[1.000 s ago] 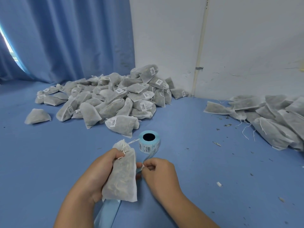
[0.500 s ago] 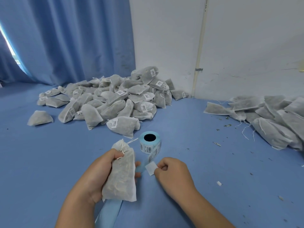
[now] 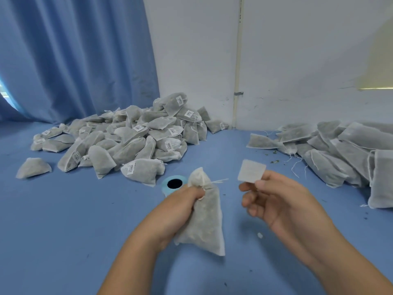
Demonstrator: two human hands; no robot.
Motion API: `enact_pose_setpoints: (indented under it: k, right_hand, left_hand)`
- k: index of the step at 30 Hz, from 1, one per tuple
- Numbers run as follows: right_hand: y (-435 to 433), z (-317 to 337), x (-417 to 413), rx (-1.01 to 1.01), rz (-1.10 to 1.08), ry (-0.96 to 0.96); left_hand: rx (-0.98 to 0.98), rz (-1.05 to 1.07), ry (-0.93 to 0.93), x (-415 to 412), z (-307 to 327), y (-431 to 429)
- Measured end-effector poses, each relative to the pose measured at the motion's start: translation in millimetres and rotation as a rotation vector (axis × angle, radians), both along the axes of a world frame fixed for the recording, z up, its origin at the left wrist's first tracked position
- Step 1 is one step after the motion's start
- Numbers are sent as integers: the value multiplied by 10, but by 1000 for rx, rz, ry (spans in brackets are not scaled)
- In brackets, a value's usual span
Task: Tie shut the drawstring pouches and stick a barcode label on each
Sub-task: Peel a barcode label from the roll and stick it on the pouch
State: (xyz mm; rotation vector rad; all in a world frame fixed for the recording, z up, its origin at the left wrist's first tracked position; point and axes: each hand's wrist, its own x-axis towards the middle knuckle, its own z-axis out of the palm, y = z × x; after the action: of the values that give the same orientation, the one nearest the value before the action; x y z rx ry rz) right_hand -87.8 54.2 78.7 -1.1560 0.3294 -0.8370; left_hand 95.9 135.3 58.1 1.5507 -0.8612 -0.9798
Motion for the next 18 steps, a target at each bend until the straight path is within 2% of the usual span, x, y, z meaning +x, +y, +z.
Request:
enact_pose_setpoints:
  k: [4,9,18]
  right_hand:
    - [-131,25,-187,-70,-64,-23]
    - [-297,-277,-324,-34,-219,30]
    - [-390,-500,-339,-62,-335,124]
  left_hand:
    - [43,-159,-135,-343,-67,-394]
    - [71,-366,-225,-646,-151,-643]
    - [149,-436,-108,-626,-429,-704]
